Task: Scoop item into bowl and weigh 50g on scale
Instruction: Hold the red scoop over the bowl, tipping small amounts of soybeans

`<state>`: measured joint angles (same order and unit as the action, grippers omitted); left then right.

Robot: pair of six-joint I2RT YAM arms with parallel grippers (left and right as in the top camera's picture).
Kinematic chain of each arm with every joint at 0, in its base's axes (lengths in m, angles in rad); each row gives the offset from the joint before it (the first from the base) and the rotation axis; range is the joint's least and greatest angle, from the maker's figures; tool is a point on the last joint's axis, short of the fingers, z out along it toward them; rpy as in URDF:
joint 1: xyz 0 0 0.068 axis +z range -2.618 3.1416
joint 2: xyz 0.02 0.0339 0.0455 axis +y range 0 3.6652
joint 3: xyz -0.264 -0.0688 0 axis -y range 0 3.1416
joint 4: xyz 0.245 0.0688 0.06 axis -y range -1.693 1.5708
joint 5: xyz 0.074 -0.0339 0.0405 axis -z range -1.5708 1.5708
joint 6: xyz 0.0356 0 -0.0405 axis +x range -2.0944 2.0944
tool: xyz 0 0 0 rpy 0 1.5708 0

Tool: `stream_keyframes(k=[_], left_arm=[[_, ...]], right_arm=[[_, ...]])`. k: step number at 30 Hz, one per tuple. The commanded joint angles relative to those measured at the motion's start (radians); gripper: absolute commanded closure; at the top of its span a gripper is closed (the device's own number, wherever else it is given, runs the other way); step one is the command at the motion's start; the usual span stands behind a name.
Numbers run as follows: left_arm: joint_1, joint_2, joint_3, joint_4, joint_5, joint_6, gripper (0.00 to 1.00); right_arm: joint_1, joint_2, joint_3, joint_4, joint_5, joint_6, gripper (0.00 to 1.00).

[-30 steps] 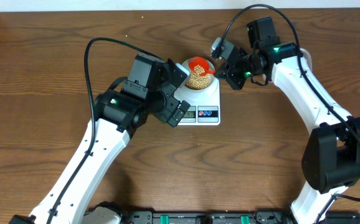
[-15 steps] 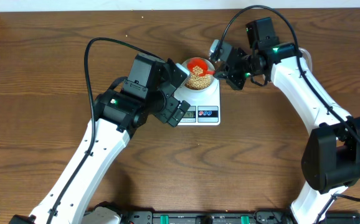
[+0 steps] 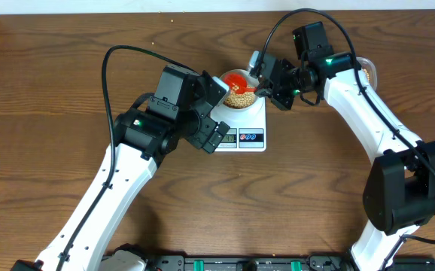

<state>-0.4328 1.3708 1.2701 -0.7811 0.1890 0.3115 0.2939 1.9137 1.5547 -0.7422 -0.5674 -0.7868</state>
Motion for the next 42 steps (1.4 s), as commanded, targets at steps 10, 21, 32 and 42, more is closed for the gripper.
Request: stream_keyframes(k=[10,21,32,42], left_arm=[[0.003,0.002,0.003,0.000,0.012,-0.002,0.02],[0.003,0.002,0.003,0.000,0.012,-0.002,0.02],[0.003,0.002,0.003,0.000,0.012,-0.002,0.02],[0.003,0.002,0.003,0.000,0.012,-0.002,0.02]], right_arm=[[0.008,-0.029,0.003,0.015,0.051,-0.015,0.99],[0.008,-0.029,0.003,0.024,0.053,-0.016,0.99],[0.008,-0.029,0.003,0.028,0.052,-0.015,0.99],[0.007,-0.029,0.003,0.028,0.034,-0.014,0.99]])
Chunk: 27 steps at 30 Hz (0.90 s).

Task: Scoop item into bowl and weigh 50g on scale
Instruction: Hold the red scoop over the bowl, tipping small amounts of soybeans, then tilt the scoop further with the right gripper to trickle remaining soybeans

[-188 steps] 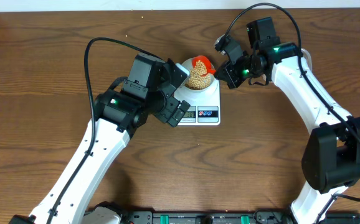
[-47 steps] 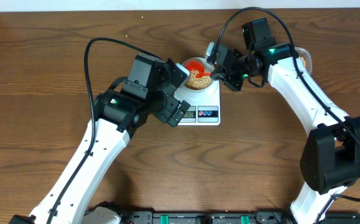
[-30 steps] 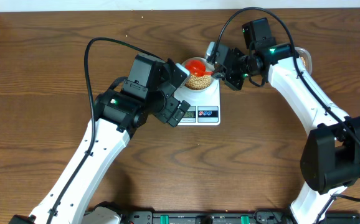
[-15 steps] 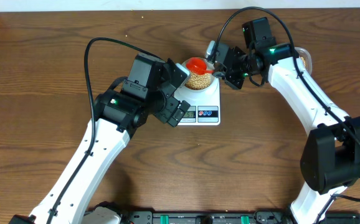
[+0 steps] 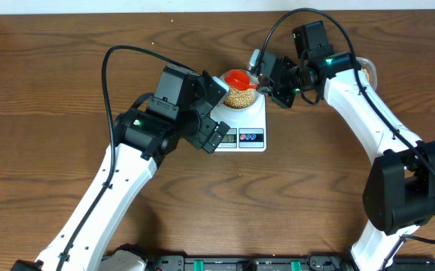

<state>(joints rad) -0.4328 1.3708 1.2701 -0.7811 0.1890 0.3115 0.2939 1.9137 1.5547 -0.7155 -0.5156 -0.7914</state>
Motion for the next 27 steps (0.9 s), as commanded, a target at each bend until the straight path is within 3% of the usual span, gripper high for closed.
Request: stream_keyframes(k=[1,10,21,27], left_arm=[[0.003,0.002,0.003,0.000,0.012,-0.002,0.02],[0.003,0.002,0.003,0.000,0.012,-0.002,0.02],[0.003,0.002,0.003,0.000,0.012,-0.002,0.02],[0.003,0.002,0.003,0.000,0.012,-0.002,0.02]], right_arm=[[0.007,-0.029,0.003,0.001,-0.018,-0.010,0.99],[0.005,-0.029,0.003,0.008,-0.016,0.056,0.99],[0.009,-0.019,0.002,0.036,0.074,0.329,0.99],[0.029,-0.004,0.000,0.039,0.100,0.349,0.99]])
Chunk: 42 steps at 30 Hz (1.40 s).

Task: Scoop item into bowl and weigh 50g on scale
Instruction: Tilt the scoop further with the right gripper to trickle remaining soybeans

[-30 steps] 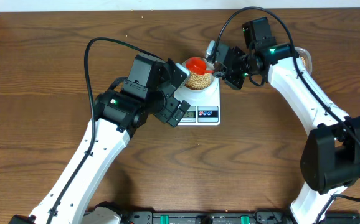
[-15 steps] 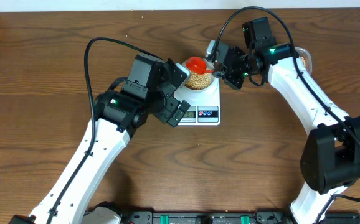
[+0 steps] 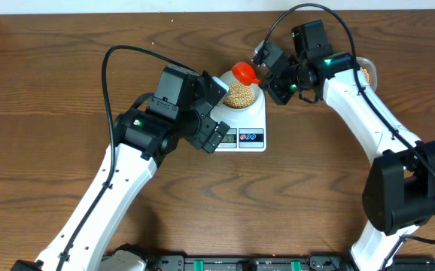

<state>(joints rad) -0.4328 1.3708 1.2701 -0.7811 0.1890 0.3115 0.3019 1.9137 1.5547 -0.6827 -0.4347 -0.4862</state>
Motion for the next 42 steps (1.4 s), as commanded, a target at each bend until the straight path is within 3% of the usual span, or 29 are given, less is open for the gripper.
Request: stream_keyframes(k=[1,15,42], left_arm=[[0.003,0.002,0.003,0.000,0.012,-0.002,0.02],[0.003,0.002,0.003,0.000,0.012,-0.002,0.02],[0.003,0.002,0.003,0.000,0.012,-0.002,0.02]], right_arm=[[0.027,-0.003,0.000,0.010,0.027,0.044,0.99],[0.105,0.019,-0.005,0.010,0.199,0.044,0.99],[0.112,0.067,-0.005,-0.020,0.151,0.044,0.99]])
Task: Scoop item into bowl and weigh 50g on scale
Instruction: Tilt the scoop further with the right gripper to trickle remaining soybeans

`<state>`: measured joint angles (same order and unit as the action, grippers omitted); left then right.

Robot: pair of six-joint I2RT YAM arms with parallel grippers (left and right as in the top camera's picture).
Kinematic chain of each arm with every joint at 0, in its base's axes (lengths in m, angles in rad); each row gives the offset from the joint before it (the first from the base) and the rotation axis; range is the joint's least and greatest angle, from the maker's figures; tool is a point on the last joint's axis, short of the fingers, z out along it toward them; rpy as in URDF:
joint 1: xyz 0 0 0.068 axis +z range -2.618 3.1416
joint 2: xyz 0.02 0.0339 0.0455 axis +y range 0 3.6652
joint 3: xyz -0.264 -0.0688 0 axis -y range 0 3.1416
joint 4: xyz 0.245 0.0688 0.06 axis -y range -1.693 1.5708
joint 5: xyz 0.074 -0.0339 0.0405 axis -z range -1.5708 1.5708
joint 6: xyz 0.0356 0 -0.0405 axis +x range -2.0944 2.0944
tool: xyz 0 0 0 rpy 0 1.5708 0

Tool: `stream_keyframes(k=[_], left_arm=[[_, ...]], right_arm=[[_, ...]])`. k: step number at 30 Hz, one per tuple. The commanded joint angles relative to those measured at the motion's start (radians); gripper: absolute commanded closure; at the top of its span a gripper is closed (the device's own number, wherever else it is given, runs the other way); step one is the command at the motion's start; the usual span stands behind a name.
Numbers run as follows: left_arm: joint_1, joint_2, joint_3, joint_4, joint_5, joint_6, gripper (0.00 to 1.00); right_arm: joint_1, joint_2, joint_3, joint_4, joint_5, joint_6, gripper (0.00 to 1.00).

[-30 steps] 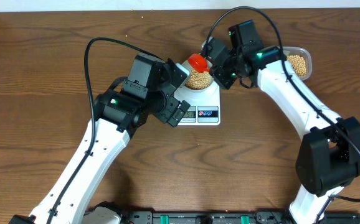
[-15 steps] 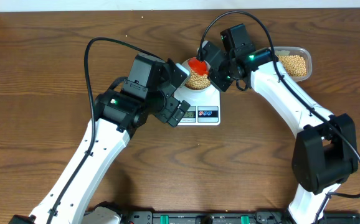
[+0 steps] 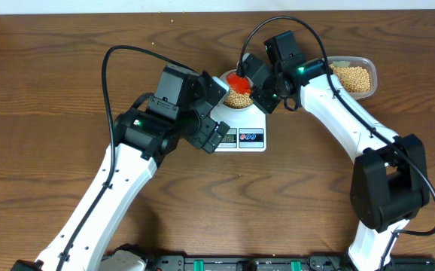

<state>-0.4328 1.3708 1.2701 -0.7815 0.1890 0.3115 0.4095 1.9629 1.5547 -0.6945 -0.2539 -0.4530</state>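
A white scale (image 3: 241,124) with a small display (image 3: 226,137) sits mid-table. On it stands a white bowl (image 3: 238,98) holding tan beans. My right gripper (image 3: 252,79) is shut on the handle of a red scoop (image 3: 237,78), whose cup sits over the bowl's far rim. My left gripper (image 3: 216,111) rests at the scale's left edge, jaws apart with nothing between them. The display's reading is too small to make out.
A clear tub of tan beans (image 3: 355,76) stands at the back right, beside the right arm. The right arm's cable loops above the bowl. The left arm stretches from the front left across the brown wooden table (image 3: 52,90).
The right gripper has shifted left and closer to the bowl, with the scoop now lower over the far rim. The bean tub behind the arm has come into full view. The left arm is unchanged.
At first the red scoop lay in the bowl on the beans, held by the right gripper. Then it sat at the bowl's far rim, then was raised and tilted just beyond the rim. Now it is back over the far rim, and the left arm has stayed still.
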Motion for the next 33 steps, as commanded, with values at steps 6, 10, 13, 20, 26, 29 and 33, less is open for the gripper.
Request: stream_keyframes(k=[6,10,13,20,26,29,33], left_arm=[[0.003,0.002,0.003,0.000,0.012,-0.002,0.02],[0.003,0.002,0.003,0.000,0.012,-0.002,0.02],[0.003,0.002,0.003,0.000,0.012,-0.002,0.02],[0.003,0.002,0.003,0.000,0.012,-0.002,0.02],[0.003,0.002,0.003,0.000,0.012,-0.002,0.02],[0.003,0.002,0.003,0.000,0.012,-0.002,0.02],[0.003,0.002,0.003,0.000,0.012,-0.002,0.02]], right_arm=[[0.005,0.018,-0.005,-0.003,-0.052,0.011,0.99],[0.005,0.018,-0.005,-0.001,-0.053,0.029,0.99],[0.004,0.018,-0.005,-0.001,-0.073,0.042,0.99],[0.003,0.018,-0.005,0.003,-0.097,0.084,0.99],[0.003,0.018,-0.005,0.003,-0.097,0.094,0.99],[-0.002,0.018,-0.005,0.005,-0.097,0.102,0.99],[-0.019,0.018,-0.001,0.006,-0.098,0.122,0.99]])
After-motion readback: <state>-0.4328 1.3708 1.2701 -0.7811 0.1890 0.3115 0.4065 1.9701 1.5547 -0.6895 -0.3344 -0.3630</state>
